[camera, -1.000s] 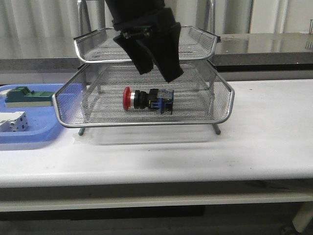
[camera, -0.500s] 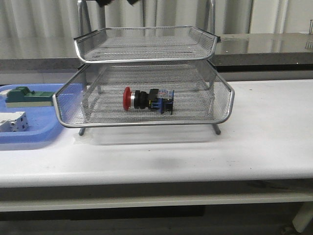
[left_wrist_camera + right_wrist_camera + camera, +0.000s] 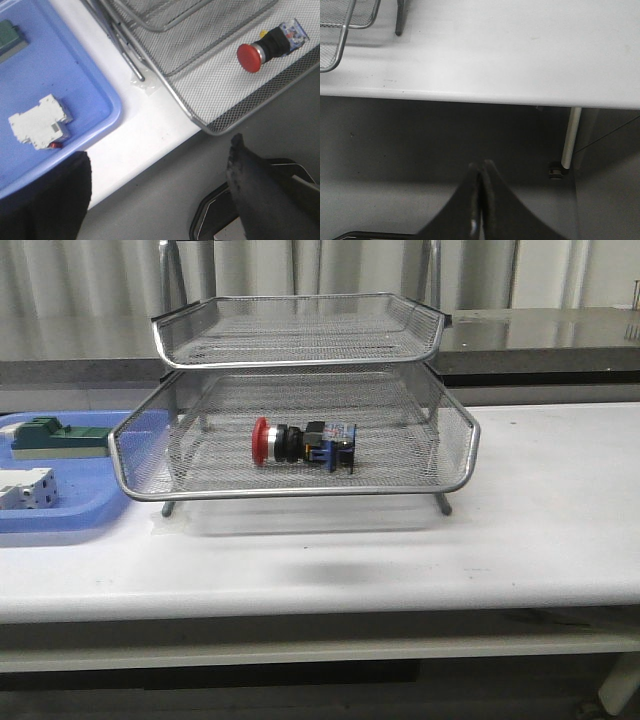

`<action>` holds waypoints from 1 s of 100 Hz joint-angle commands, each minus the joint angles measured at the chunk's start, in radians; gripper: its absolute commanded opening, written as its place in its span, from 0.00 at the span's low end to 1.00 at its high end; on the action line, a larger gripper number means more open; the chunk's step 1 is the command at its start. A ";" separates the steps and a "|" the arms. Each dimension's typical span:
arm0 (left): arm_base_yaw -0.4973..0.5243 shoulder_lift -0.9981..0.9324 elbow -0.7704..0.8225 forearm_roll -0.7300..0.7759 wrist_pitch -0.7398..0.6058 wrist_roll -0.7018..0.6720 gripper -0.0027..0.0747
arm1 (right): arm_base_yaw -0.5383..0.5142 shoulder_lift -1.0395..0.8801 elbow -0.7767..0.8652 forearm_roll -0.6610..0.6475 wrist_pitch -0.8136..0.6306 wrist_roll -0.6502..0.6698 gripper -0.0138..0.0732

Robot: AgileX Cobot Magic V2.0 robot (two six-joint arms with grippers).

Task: Place button on rack with both arms

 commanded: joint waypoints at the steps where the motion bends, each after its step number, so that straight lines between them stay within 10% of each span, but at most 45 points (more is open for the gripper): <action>1: 0.035 -0.133 0.073 -0.036 -0.089 -0.012 0.71 | -0.002 0.003 -0.034 -0.020 -0.055 -0.001 0.08; 67: 0.095 -0.830 0.766 -0.038 -0.741 -0.035 0.71 | -0.002 0.003 -0.034 -0.020 -0.055 -0.001 0.08; 100: 0.095 -0.858 1.073 -0.040 -1.362 -0.035 0.71 | -0.002 0.003 -0.034 -0.020 -0.055 -0.001 0.08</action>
